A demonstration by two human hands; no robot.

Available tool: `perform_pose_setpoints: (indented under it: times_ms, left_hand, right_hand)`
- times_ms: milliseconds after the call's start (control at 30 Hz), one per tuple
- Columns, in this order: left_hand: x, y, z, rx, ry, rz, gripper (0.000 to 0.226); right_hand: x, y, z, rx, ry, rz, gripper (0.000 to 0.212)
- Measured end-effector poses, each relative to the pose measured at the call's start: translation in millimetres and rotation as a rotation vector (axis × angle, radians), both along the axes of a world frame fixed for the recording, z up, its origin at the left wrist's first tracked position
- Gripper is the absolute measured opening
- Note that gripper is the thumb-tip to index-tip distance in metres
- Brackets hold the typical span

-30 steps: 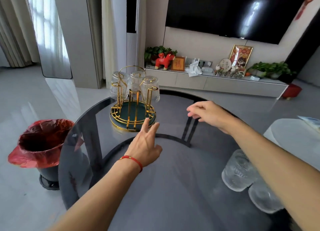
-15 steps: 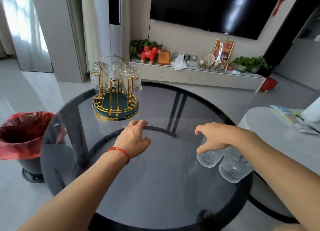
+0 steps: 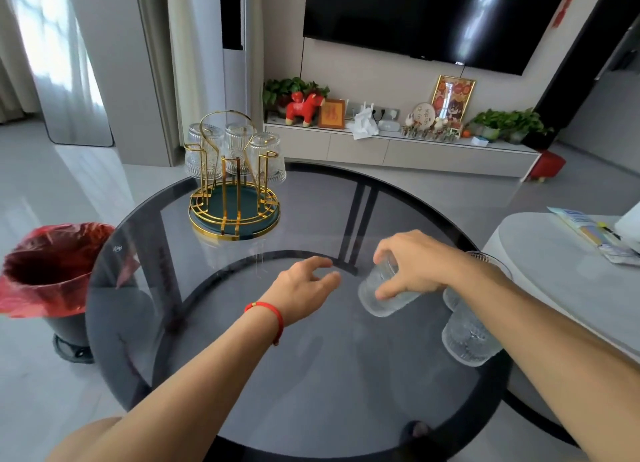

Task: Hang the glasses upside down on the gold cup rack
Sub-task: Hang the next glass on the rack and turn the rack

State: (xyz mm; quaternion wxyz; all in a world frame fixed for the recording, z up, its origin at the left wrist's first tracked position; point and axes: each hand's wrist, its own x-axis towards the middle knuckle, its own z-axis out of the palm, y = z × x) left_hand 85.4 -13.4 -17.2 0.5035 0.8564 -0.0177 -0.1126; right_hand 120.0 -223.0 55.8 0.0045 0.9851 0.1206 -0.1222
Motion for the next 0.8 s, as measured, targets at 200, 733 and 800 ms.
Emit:
perform_pose_setpoints:
  times_ms: [200, 733, 800]
  left_hand:
    - [10.6, 21.4, 20.7, -0.707, 0.386, 0.178, 0.046]
    - [58.7, 80.7, 8.8, -0.016, -0.277, 0.413, 0.044]
    - [66.0, 88.5, -11.4, 0.318, -0.321, 0.344, 0.041]
  right_hand:
    - [8.3, 37.4, -16.8, 0.917, 0.092, -0.158, 0.072]
    - [65.0, 118.1, -22.9, 1.072, -0.241, -0.051, 0.081]
    - [77.7, 119.2, -12.1, 1.158, -0.293, -0.078, 0.088]
